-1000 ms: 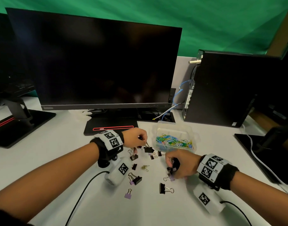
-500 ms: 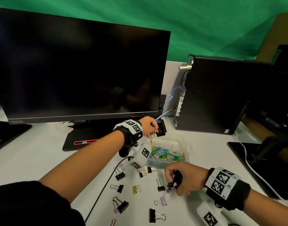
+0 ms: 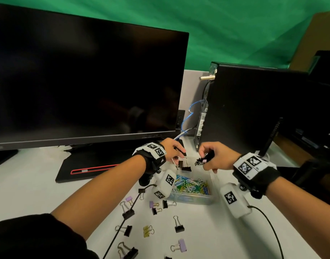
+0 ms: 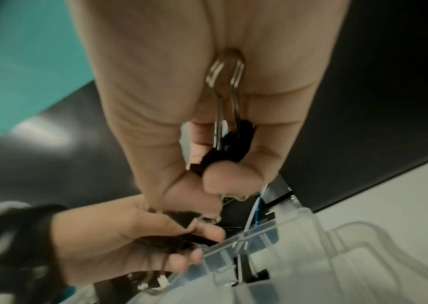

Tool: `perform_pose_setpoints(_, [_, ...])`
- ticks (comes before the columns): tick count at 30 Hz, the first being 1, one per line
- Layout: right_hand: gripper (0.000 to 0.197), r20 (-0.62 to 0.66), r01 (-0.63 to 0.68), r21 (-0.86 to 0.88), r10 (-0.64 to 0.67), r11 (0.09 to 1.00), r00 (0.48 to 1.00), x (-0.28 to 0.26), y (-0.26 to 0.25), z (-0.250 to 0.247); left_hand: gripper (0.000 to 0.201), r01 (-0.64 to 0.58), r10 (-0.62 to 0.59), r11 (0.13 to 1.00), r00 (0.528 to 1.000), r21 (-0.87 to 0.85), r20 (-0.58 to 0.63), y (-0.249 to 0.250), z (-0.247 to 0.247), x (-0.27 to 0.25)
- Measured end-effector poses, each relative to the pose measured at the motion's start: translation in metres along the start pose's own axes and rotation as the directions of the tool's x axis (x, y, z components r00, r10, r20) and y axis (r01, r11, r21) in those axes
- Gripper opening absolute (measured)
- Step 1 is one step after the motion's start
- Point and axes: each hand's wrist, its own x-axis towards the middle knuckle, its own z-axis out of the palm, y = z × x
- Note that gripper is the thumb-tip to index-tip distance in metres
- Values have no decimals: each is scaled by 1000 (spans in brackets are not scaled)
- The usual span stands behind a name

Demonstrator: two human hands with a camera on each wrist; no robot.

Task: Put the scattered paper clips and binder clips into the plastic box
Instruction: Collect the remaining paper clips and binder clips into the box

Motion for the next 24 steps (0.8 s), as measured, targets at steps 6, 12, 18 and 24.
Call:
perform_pose_setpoints(6, [27, 13, -159, -50, 160, 986, 987, 41, 14, 10, 21, 25, -25, 999, 1000, -41, 12, 5, -1, 5])
perform_pose_setpoints(12, [29, 89, -138, -104, 147, 985, 985, 51, 12, 14, 25, 31, -31, 1000, 998, -2, 48, 6, -7, 3])
perform_pose_setpoints(18, [24, 20, -172, -260, 183, 950, 983, 46, 15, 10, 34, 26, -37, 992, 996, 122, 86, 3, -10, 0])
perform_pose_setpoints(24, [14, -33, -89, -456, 83, 885, 996, 42, 13, 12, 40, 72, -82, 993, 991, 95, 110, 10, -7, 1])
